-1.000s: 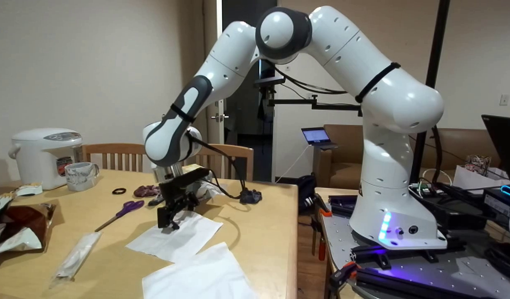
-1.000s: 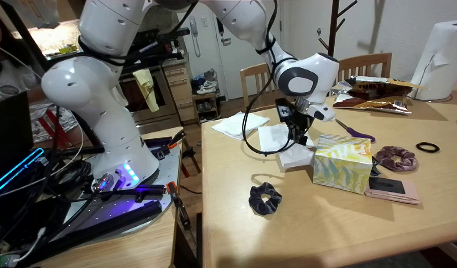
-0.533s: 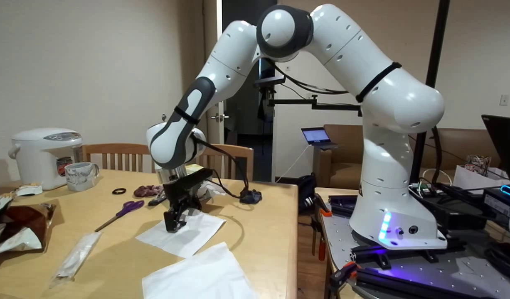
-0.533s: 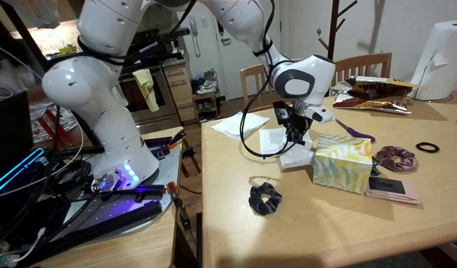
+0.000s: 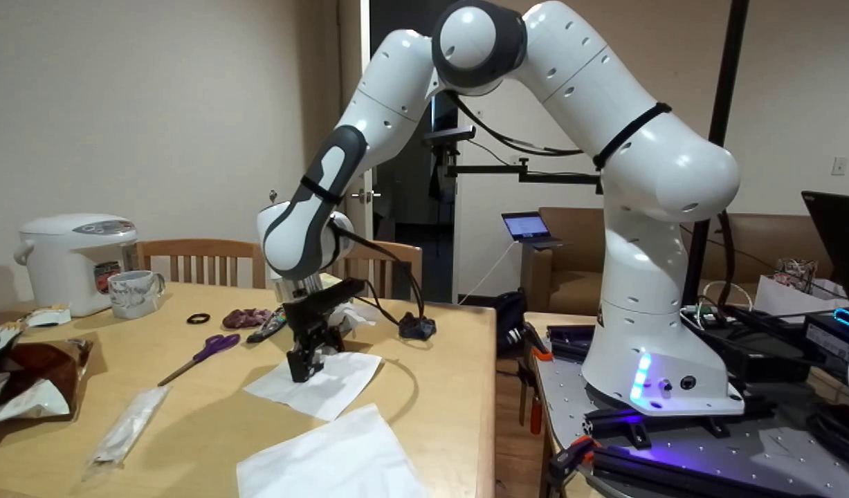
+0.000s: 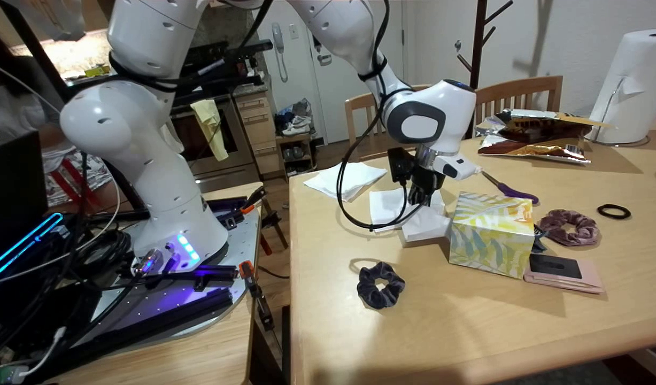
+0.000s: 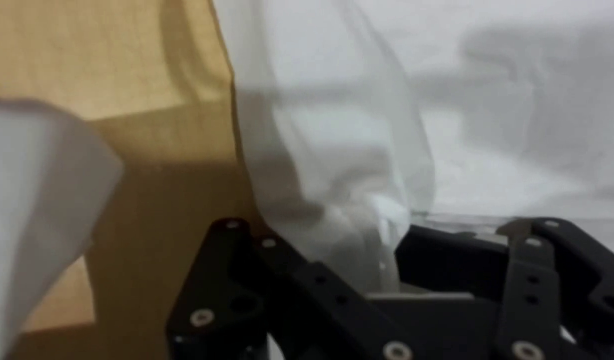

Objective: Use a paper towel to wipe the table

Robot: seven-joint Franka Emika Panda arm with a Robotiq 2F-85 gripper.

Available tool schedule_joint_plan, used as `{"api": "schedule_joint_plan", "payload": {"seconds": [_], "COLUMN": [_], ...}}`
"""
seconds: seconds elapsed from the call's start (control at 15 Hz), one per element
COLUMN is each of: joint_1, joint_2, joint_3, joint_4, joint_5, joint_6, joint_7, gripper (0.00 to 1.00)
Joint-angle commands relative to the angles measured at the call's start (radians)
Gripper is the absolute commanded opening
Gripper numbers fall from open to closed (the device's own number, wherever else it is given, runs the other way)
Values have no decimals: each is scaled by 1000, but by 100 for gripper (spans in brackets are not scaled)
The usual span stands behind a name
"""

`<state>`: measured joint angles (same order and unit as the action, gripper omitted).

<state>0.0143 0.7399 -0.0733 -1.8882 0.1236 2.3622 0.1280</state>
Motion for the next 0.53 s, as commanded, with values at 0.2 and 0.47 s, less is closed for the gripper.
{"api": "schedule_joint_plan", "payload": {"seconds": [0.2, 0.47], "joint_1": [-40, -74], "joint_2": [-14, -66], "joint_3": [2, 21], "joint_4": [-154, -253], "joint_5": [18, 78], "joint_6": [64, 109], "joint_7": [15, -4], "gripper": [0, 0]}}
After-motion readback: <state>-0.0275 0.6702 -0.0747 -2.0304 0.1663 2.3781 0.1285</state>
